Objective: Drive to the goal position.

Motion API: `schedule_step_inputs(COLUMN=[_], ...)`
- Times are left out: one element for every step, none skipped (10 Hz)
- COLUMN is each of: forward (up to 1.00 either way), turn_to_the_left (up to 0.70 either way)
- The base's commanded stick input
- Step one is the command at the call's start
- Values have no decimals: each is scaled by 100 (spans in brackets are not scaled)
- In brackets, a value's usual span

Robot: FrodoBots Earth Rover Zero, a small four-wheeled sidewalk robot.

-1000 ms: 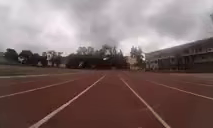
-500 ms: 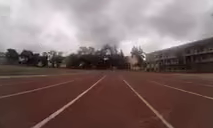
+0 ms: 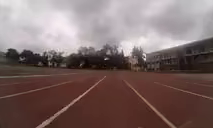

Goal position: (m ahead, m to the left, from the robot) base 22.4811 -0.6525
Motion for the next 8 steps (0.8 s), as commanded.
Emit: schedule_step_inputs(forward=[70, 70, 70, 70, 70, 70, 70, 70], turn_to_the_left=[0, 0, 0, 0, 0, 0, 0, 0])
